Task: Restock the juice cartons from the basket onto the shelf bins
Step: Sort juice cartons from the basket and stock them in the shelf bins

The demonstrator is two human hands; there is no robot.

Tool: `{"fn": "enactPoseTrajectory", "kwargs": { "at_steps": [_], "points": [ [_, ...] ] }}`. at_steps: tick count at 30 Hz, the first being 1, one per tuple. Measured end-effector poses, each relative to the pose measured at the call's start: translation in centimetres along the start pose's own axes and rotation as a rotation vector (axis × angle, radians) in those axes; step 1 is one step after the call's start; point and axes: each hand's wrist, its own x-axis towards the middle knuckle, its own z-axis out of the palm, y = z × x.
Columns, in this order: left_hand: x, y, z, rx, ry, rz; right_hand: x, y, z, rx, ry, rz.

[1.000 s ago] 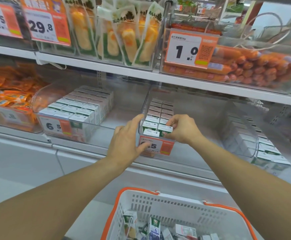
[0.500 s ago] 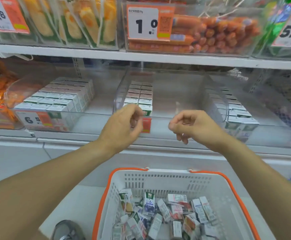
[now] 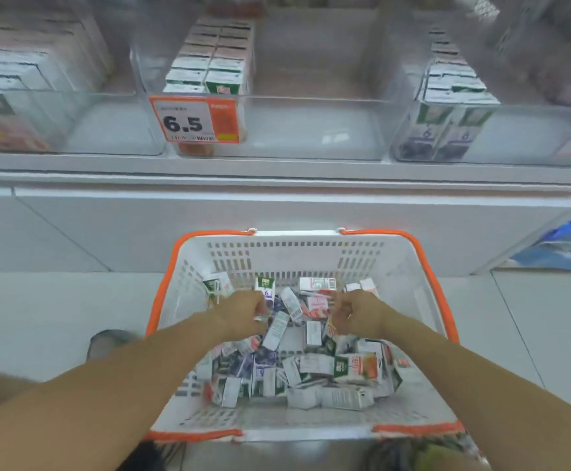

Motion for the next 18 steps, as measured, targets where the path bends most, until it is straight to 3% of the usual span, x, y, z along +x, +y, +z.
{"fn": "enactPoseTrajectory", "kwargs": {
  "at_steps": [2,4,7,12,18],
  "points": [
    [0.1,-1.8,2.6,-0.051,-0.029,-0.064,0.5,2.0,1.6,-0.05,-0.001,-0.037],
    [0.2,-3.7,4.2,0.014,-0.022,-0.122,1.5,3.5,2.8,-0.127,0.106,-0.059],
    [0.5,-5.7,4.8,0.092,0.109,-0.174,1.7,4.1,3.4,-0.17,0.183,0.009],
    [1.8,-6.9,5.4,-0.116,0.077,-0.258,2.7,5.5,4.9,-0.058,0.161,0.092],
    [3.4,-6.1,5.9,-0.223,0.213,-0.385,4.0,3.8,4.8,-0.045,0.199,0.134]
  ]
}}
